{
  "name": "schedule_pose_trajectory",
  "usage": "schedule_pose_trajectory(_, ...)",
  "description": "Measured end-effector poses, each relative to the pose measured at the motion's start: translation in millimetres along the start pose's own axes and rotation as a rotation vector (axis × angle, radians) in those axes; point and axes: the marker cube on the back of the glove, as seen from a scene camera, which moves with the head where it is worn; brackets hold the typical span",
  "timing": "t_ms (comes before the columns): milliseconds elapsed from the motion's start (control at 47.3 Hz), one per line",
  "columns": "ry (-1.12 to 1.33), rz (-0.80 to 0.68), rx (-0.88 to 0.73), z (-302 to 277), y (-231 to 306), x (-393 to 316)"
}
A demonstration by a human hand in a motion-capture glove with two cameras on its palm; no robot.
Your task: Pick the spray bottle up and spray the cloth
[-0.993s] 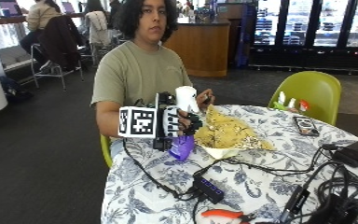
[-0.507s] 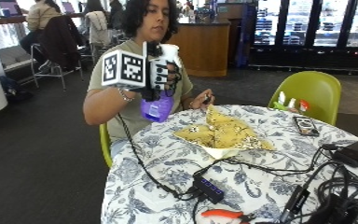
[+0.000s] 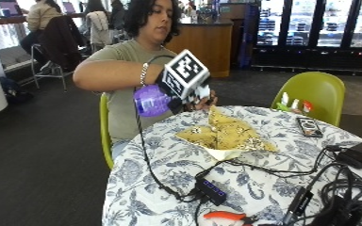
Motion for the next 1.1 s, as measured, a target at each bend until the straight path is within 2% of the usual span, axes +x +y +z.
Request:
schedule_pose_trajectory(232,0.124,0.188,-0.257,78.8,-63.6,14.6)
schedule_pose_trajectory(317,0.106,0.175,-0.283,80.8,-66.3,11.4)
schedule_pose_trajectory(507,0.094,0.075,-0.175,54.9,-67.4,-9.0)
schedule_pose_trajectory(613,0.064,0.079,-0.261,65.5,-79.8,-16.2)
schedule_pose_trajectory(676,-0.006,-0.005,-0.245,66.2,-84.1,-40.0)
schedule_pose_trajectory(761,-0.099,-0.213,-0.114,50.9,-86.5,-88.1)
schedule_pose_trajectory(888,-0.261,-0.585,0.188,23.2,-87.2,-169.7)
schedule_pose_trajectory(972,-0.455,-0.806,0.399,19.6,-95.1,-220.1)
schedule_pose_trajectory(1099,-0.691,-0.95,0.552,28.3,-131.6,-254.8)
